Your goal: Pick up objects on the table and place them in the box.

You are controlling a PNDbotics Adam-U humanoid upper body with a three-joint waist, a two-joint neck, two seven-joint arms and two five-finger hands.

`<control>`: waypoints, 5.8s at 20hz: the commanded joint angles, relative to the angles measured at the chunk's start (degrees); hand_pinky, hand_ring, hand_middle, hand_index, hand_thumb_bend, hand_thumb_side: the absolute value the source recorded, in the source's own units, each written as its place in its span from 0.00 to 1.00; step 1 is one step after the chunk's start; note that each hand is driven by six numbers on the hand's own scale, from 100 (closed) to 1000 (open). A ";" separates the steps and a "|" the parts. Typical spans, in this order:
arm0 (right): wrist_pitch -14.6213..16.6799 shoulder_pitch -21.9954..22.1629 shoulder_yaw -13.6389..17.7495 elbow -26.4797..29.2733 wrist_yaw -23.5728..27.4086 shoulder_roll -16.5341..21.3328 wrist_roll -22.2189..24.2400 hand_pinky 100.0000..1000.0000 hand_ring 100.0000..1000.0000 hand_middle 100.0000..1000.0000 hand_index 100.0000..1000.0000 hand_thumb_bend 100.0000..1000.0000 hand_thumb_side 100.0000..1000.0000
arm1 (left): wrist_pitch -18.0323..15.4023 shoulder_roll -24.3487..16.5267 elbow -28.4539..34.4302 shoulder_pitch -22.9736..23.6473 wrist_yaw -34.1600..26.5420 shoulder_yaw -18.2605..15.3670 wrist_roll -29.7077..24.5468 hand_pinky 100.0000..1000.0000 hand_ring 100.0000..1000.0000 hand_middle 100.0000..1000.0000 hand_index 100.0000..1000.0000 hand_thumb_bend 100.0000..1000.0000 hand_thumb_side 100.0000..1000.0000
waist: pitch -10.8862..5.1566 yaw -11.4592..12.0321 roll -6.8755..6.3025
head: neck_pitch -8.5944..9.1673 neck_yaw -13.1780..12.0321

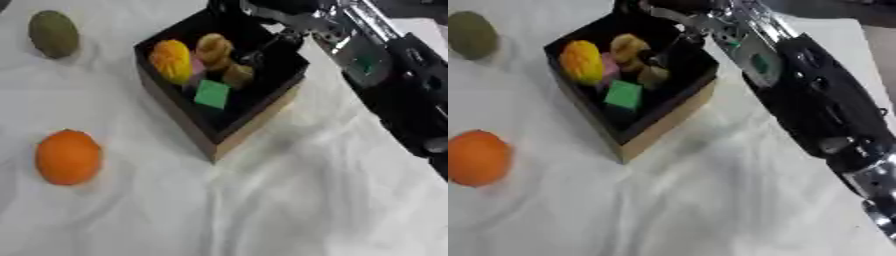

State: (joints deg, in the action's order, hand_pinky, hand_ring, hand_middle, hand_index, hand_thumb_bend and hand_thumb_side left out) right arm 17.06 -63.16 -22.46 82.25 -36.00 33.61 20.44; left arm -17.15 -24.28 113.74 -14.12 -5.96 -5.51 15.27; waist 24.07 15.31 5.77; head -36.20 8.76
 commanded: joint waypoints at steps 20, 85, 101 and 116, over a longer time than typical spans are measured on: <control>-6.52 30.46 25.98 32.34 31.41 26.17 -36.16 0.86 0.88 0.74 0.76 0.00 0.08 | 4.89 -34.74 0.85 5.09 30.34 3.08 -15.53 0.81 0.80 0.77 0.88 0.24 0.20 | -2.63 -4.12 -3.52 | -2.71 -4.73; -10.60 37.23 25.99 32.34 32.89 22.01 -34.36 0.86 0.86 0.68 0.72 0.00 0.26 | 10.38 -32.65 0.85 -15.65 34.77 13.72 -28.43 0.63 0.52 0.47 0.52 0.12 0.00 | -3.22 -4.91 -5.03 | -4.03 -6.79; -10.10 34.94 25.23 32.34 34.08 20.84 -33.18 0.86 0.86 0.68 0.73 0.00 0.25 | 8.01 -15.22 -13.95 -41.63 30.75 21.66 -36.66 0.66 0.53 0.48 0.55 0.00 0.00 | -3.66 -7.34 -4.54 | -2.93 -5.99; -10.66 34.17 24.83 32.34 34.70 19.24 -31.84 0.87 0.86 0.68 0.73 0.00 0.27 | -0.66 -4.82 -37.30 -46.55 47.42 23.82 -39.89 0.81 0.78 0.72 0.80 0.39 0.00 | -2.64 -8.33 -3.84 | -2.18 -6.63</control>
State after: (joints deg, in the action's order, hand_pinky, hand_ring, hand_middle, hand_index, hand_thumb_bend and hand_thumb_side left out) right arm 6.30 -28.31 1.72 113.77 -1.49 51.67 -11.57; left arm -16.80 -28.61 77.10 -59.89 40.23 18.86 -23.91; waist 22.51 7.05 1.60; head -39.15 2.15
